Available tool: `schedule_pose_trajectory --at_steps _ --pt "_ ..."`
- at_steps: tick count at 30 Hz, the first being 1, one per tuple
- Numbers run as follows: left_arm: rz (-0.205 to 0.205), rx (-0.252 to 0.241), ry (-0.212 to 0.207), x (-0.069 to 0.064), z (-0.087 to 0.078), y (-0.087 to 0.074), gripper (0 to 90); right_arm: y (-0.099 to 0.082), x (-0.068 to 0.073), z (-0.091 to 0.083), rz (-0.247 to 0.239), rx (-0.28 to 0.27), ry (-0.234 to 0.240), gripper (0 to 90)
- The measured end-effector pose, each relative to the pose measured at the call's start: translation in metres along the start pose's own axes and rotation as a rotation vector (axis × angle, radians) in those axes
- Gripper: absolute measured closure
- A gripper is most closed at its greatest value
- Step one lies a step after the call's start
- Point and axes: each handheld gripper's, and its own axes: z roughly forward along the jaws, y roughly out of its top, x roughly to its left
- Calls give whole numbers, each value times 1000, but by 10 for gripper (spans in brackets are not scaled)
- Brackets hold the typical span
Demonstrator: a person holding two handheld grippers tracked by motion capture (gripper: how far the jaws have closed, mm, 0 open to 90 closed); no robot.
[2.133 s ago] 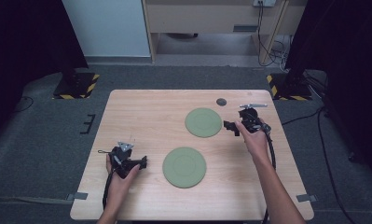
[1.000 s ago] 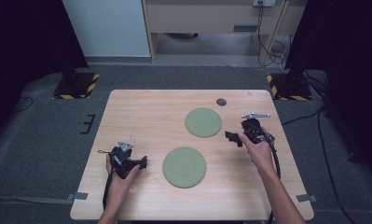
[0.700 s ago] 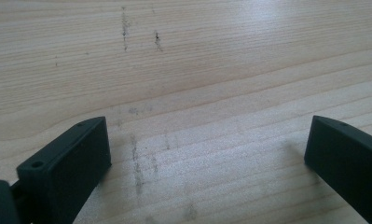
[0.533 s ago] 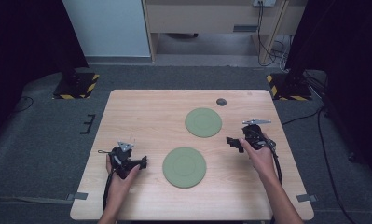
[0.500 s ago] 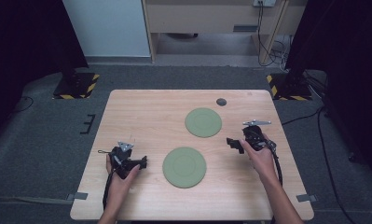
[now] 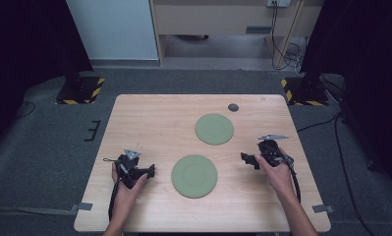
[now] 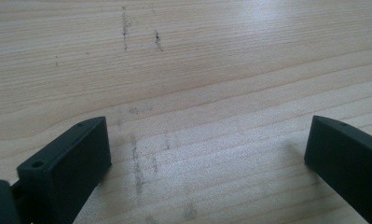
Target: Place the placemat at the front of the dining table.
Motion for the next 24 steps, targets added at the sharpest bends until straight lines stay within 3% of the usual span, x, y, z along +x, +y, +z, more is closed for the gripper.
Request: schedule_pose_trajectory --at_steps 17,24 --pt "0 0 0 0 0 0 0 -20 7 -3 -33 8 -2 74" --pt "0 1 0 0 0 0 0 -26 8 -4 -22 6 4 74"
